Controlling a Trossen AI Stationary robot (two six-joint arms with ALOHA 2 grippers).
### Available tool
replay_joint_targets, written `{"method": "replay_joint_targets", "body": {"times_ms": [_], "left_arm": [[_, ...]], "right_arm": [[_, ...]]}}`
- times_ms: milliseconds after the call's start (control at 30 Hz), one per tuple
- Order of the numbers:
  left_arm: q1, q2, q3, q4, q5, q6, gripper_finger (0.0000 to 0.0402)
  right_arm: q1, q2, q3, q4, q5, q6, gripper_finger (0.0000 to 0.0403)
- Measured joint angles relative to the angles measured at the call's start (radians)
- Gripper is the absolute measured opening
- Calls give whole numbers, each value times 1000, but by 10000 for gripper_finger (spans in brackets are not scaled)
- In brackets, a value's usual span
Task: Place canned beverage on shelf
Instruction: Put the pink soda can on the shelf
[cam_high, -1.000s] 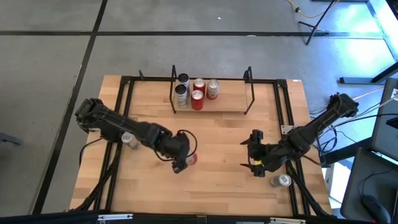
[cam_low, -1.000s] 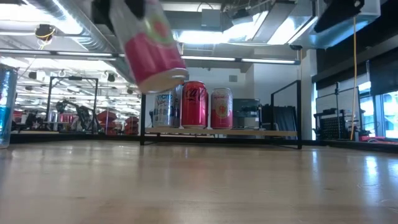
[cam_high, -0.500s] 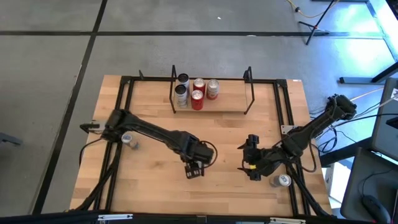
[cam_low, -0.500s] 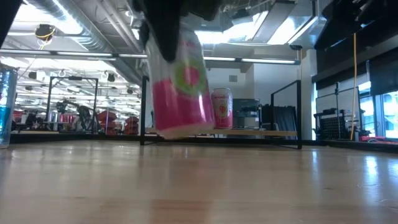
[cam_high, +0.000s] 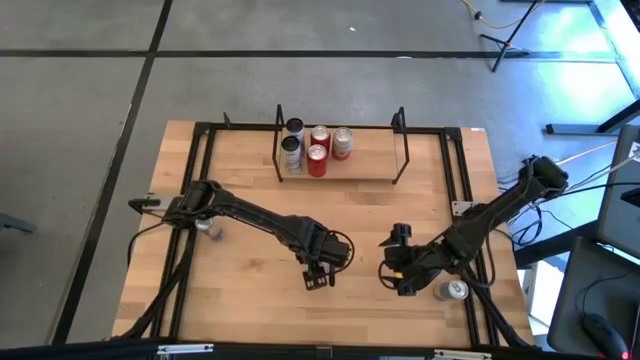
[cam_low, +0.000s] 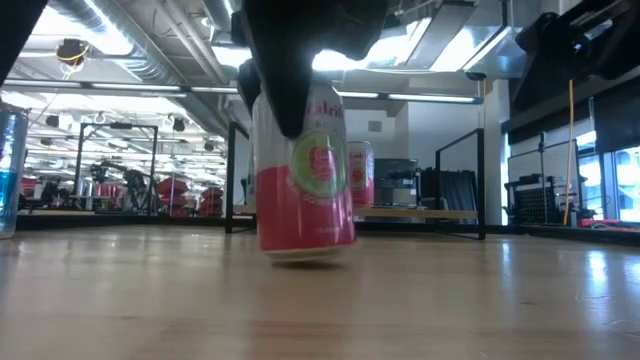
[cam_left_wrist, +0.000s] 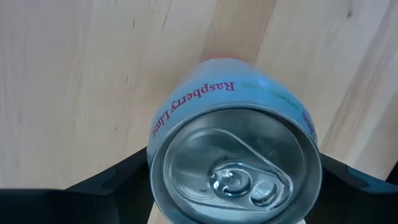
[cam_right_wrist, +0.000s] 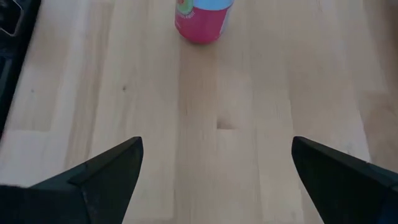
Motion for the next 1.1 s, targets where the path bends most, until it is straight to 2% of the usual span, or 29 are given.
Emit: {"method": "replay_joint_targets", "body": {"times_ms": [200, 600, 833, 1000, 1100], "left_arm": [[-3, -3, 0, 2, 7, -4, 316], [-36, -25, 25, -50, 58, -10, 314], [-75, -66, 32, -81, -39, -10, 314], [-133, -161, 32, -102, -151, -47, 314], [-172, -224, 29, -97, -160, -34, 314]], "right_arm": [[0, 3, 0, 17, 4, 0, 395], [0, 3, 0, 41, 12, 0, 395], [0, 3, 0, 56, 27, 0, 395], [0, 6, 0, 116, 26, 0, 395], [-1, 6, 0, 154, 18, -1, 395]]}}
